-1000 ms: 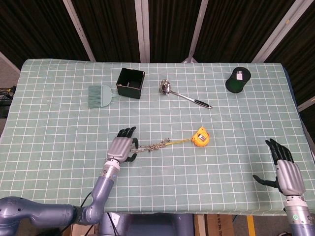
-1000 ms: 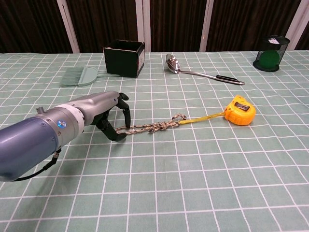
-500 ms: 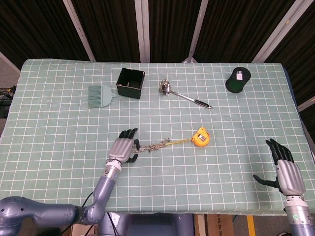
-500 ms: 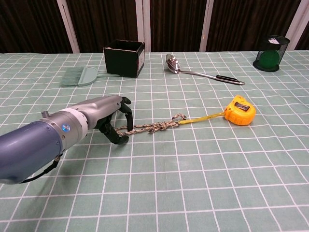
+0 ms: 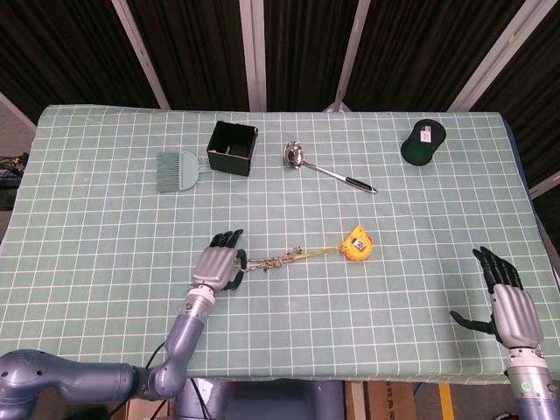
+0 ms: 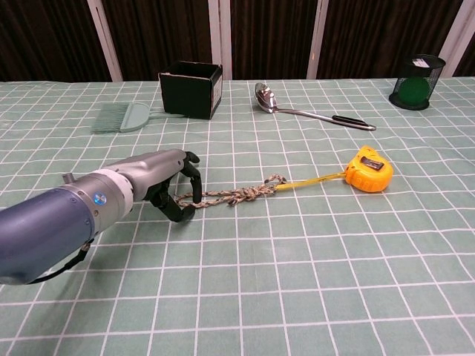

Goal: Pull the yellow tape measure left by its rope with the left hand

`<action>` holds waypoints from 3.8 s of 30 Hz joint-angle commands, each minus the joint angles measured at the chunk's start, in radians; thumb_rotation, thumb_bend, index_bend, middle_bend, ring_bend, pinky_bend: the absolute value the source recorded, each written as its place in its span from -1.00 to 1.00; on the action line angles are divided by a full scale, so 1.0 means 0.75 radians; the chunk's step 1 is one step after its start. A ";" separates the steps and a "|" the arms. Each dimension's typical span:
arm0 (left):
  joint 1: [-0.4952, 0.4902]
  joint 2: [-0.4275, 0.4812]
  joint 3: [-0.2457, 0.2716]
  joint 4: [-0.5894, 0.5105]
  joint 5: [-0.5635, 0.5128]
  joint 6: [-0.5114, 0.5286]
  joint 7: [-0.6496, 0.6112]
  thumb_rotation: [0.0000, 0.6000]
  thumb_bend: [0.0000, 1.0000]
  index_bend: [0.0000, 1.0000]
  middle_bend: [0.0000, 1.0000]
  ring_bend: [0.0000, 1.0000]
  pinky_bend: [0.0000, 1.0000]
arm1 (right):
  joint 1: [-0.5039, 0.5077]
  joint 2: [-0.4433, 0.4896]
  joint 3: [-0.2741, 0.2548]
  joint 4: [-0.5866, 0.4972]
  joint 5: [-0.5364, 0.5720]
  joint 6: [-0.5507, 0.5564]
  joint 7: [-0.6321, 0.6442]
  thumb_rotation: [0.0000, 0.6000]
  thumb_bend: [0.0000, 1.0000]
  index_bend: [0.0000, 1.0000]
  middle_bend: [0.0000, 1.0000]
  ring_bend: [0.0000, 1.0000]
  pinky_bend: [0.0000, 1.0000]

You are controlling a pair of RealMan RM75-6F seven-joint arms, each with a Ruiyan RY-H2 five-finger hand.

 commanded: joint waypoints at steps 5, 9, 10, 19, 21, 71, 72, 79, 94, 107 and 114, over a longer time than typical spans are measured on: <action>0.003 0.006 -0.001 0.001 -0.002 -0.003 -0.008 1.00 0.13 0.04 -0.97 -1.00 -1.00 | -0.001 -0.001 0.000 0.000 -0.002 0.004 -0.001 1.00 -0.76 -1.00 -1.00 -1.00 -1.00; 0.006 0.013 0.001 -0.006 0.016 0.001 -0.018 1.00 0.19 0.07 -0.97 -1.00 -1.00 | -0.002 -0.002 0.000 0.000 -0.001 0.004 0.000 1.00 -0.76 -1.00 -1.00 -1.00 -1.00; 0.007 0.015 0.000 -0.007 0.018 0.002 -0.021 1.00 0.20 0.07 -0.97 -1.00 -1.00 | -0.002 -0.001 0.001 0.000 -0.001 0.005 0.000 1.00 -0.76 -1.00 -1.00 -1.00 -1.00; 0.014 0.063 -0.013 -0.037 0.037 0.014 -0.033 1.00 0.22 0.09 -0.97 -1.00 -1.00 | -0.002 0.000 0.002 -0.002 0.004 0.002 0.007 1.00 -0.76 -1.00 -1.00 -1.00 -1.00; 0.019 0.086 -0.020 -0.059 0.051 0.024 -0.040 1.00 0.22 0.09 -0.96 -1.00 -1.00 | -0.002 0.000 0.001 -0.003 0.003 0.002 0.006 1.00 -0.76 -1.00 -1.00 -1.00 -1.00; 0.295 0.902 0.067 -0.172 0.638 0.289 -0.244 1.00 0.22 0.10 -0.95 -1.00 -1.00 | -0.007 -0.007 -0.005 -0.005 -0.025 0.027 -0.020 1.00 -0.76 -1.00 -1.00 -1.00 -1.00; 0.303 0.916 0.066 -0.163 0.638 0.291 -0.254 1.00 0.22 0.10 -0.95 -1.00 -1.00 | -0.007 -0.007 -0.005 -0.005 -0.025 0.027 -0.021 1.00 -0.76 -1.00 -1.00 -1.00 -1.00; 0.373 1.008 0.064 -0.098 0.627 0.305 -0.351 1.00 0.22 0.10 -0.95 -1.00 -1.00 | -0.006 -0.009 -0.004 -0.003 -0.022 0.026 -0.026 1.00 -0.76 -1.00 -1.00 -1.00 -1.00; 0.457 1.063 0.082 -0.033 0.646 0.294 -0.467 1.00 0.00 -0.13 -1.00 -1.00 -1.00 | -0.003 -0.016 -0.005 -0.005 -0.027 0.027 -0.042 1.00 -0.76 -1.00 -1.00 -1.00 -1.00; 0.631 1.096 0.123 -0.217 0.626 0.394 -0.624 1.00 -0.90 -0.98 -1.00 -1.00 -1.00 | -0.004 -0.014 -0.013 0.006 -0.050 0.035 -0.051 1.00 -0.76 -1.00 -1.00 -1.00 -1.00; 0.814 1.102 0.265 -0.384 0.821 0.552 -0.758 1.00 -0.96 -1.00 -1.00 -1.00 -1.00 | -0.003 -0.018 -0.022 0.025 -0.090 0.053 -0.083 1.00 -0.76 -1.00 -1.00 -1.00 -1.00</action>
